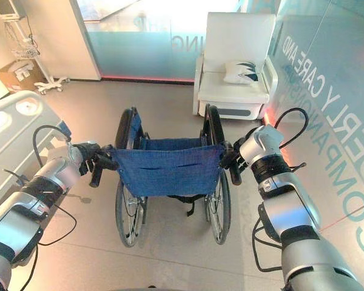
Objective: Push the wheelchair next to the bed
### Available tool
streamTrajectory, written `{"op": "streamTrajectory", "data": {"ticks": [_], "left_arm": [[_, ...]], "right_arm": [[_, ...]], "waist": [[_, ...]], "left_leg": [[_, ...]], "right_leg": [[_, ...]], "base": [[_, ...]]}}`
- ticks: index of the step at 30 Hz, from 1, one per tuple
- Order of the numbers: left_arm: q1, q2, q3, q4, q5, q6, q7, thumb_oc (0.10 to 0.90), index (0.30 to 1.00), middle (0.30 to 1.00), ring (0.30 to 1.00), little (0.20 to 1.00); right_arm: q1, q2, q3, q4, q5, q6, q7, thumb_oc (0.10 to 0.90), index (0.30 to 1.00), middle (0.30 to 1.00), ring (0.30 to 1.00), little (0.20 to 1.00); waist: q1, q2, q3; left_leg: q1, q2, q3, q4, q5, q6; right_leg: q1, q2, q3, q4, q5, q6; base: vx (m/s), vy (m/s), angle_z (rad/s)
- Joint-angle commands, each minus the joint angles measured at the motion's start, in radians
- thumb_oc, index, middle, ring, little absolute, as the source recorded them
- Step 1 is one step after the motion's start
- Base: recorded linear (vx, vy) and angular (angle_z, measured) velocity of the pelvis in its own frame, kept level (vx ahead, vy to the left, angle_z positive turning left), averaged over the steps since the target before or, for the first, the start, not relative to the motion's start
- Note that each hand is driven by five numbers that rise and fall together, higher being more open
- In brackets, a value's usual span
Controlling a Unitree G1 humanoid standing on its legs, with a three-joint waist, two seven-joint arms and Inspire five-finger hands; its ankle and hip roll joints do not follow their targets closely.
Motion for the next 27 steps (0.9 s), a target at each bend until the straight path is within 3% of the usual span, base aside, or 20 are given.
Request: {"op": "streamTrajectory", "data": {"ticks": [1,11,18,20,21,23,25,27], "left_arm": [[0.014,0.057,-0.023,0.179,0.099,0.008,-0.033,0.400,0.300,0.300,0.300,0.300],[0.000,0.026,-0.019,0.187,0.026,-0.009,0.105,0.400,0.300,0.300,0.300,0.300],[-0.020,0.017,0.007,0.139,-0.156,-0.045,0.306,0.400,0.300,0.300,0.300,0.300],[-0.019,0.010,0.024,0.122,-0.201,-0.054,0.361,0.400,0.300,0.300,0.300,0.300],[-0.019,0.004,0.037,0.110,-0.242,-0.069,0.412,0.400,0.300,0.300,0.300,0.300],[-0.017,-0.001,0.043,0.108,-0.253,-0.079,0.432,0.400,0.300,0.300,0.300,0.300],[-0.003,-0.012,0.058,0.090,-0.278,-0.113,0.478,0.400,0.300,0.300,0.300,0.300],[0.004,-0.015,0.064,0.080,-0.280,-0.122,0.491,0.400,0.300,0.300,0.300,0.300]], "right_arm": [[0.143,-0.082,0.158,0.167,-0.089,-0.024,-0.057,0.400,0.300,0.300,0.300,0.300],[0.131,-0.075,0.201,0.162,-0.159,-0.154,-0.046,0.400,0.300,0.300,0.300,0.300],[0.097,-0.079,0.226,0.134,-0.132,-0.157,-0.099,0.400,0.300,0.300,0.300,0.300],[0.092,-0.081,0.226,0.131,-0.088,-0.181,-0.144,0.400,0.300,0.300,0.300,0.300],[0.086,-0.082,0.219,0.123,-0.032,-0.189,-0.222,0.400,0.300,0.300,0.300,0.300],[0.083,-0.079,0.214,0.124,0.002,-0.195,-0.265,0.400,0.300,0.300,0.300,0.300],[0.081,-0.078,0.193,0.107,0.071,-0.224,-0.417,0.400,0.300,0.300,0.300,0.300],[0.083,-0.077,0.185,0.091,0.100,-0.216,-0.463,0.400,0.300,0.300,0.300,0.300]], "waist": [[-0.010,-0.030,0.090],[-0.001,-0.030,0.085],[0.011,-0.036,0.082],[0.016,-0.037,0.080],[0.020,-0.039,0.080],[0.022,-0.039,0.081],[0.025,-0.038,0.082],[0.026,-0.037,0.083]], "left_leg": [[-0.025,-0.033,-0.024,0.085,-0.091,-0.004],[-0.027,-0.035,-0.030,0.078,-0.084,-0.005],[-0.027,-0.039,-0.043,0.074,-0.084,-0.006],[-0.026,-0.041,-0.045,0.072,-0.085,-0.005],[-0.027,-0.044,-0.050,0.075,-0.087,-0.003],[-0.027,-0.044,-0.051,0.076,-0.087,-0.002],[-0.026,-0.047,-0.051,0.085,-0.095,0.001],[-0.027,-0.048,-0.050,0.090,-0.097,0.002]], "right_leg": [[0.000,-0.006,-0.004,-0.074,0.112,-0.003],[0.005,-0.012,-0.015,-0.074,0.109,-0.002],[0.011,-0.016,-0.021,-0.076,0.106,-0.003],[0.013,-0.018,-0.024,-0.078,0.106,-0.002],[0.012,-0.022,-0.024,-0.071,0.106,0.000],[0.012,-0.024,-0.026,-0.068,0.105,0.001],[0.010,-0.034,-0.029,-0.054,0.103,0.006],[0.008,-0.038,-0.031,-0.048,0.103,0.008]], "base": [[0.00,0.000,0.00],[0.00,0.000,0.00],[0.01,0.007,0.03],[0.01,0.027,0.06],[0.01,0.031,0.06],[0.01,0.033,0.04],[0.03,0.067,0.03],[0.03,0.061,0.03]]}}
